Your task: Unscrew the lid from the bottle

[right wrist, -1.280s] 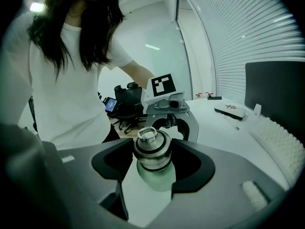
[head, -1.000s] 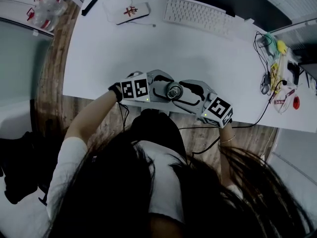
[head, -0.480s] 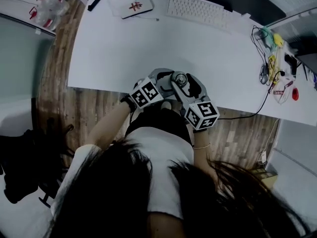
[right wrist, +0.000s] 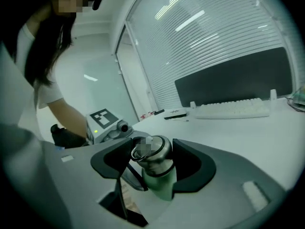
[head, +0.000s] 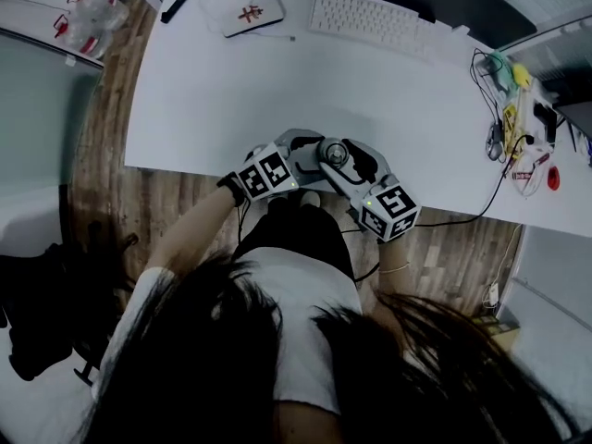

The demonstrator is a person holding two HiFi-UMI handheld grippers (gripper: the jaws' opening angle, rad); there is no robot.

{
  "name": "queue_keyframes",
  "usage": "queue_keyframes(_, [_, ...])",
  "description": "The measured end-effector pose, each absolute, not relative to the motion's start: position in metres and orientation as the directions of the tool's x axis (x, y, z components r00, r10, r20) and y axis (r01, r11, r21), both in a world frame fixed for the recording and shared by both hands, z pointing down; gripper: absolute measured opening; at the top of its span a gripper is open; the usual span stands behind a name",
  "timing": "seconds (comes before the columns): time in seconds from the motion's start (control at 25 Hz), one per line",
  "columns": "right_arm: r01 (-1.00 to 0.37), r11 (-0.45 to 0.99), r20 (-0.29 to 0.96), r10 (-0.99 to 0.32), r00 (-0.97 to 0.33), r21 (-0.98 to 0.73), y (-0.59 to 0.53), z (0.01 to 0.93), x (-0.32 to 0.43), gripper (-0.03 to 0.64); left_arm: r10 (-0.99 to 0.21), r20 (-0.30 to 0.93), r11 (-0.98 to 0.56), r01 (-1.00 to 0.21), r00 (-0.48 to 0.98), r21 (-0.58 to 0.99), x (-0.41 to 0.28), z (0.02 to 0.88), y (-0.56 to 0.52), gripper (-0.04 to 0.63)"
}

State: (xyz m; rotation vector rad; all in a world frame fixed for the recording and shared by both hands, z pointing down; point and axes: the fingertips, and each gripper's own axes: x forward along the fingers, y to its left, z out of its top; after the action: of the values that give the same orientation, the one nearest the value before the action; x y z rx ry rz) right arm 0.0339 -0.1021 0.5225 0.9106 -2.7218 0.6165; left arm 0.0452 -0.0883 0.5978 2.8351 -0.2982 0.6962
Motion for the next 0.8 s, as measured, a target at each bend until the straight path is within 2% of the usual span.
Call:
queue_keyframes(0.24, [-0.348, 0.883, 0.324, -0.245, -0.914, -0.315, -0.099, 0.521, 0.025, 0.262, 0.062, 0.499, -0.988, -0.019, 0.864, 0.155, 0.042, 0.597, -0.088, 0.368])
queue_keyframes(0.48, [-0.089, 0.951, 0.339, 0.018, -0.941, -0.297, -0.094, 0.522, 0.018, 0.262, 0.246, 0.528, -0.969, 0.194, 0.813, 0.152, 0.039, 0.598, -0.088, 0.368])
queue_keyframes(0.68, [0.095, 0.940, 0.373, 0.221, -0.901, -0.328, -0.091, 0.523, 0.014, 0.262, 0.337, 0.552, -0.941, 0.300, 0.763, 0.160, 0.037, 0.598, -0.088, 0.370])
queue_keyframes(0.8, [0.121, 0.930, 0.406, 0.265, -0.875, -0.347, -0.092, 0.525, 0.015, 0.262, 0.352, 0.549, -0.935, 0.313, 0.759, 0.166, 0.038, 0.597, -0.089, 0.370])
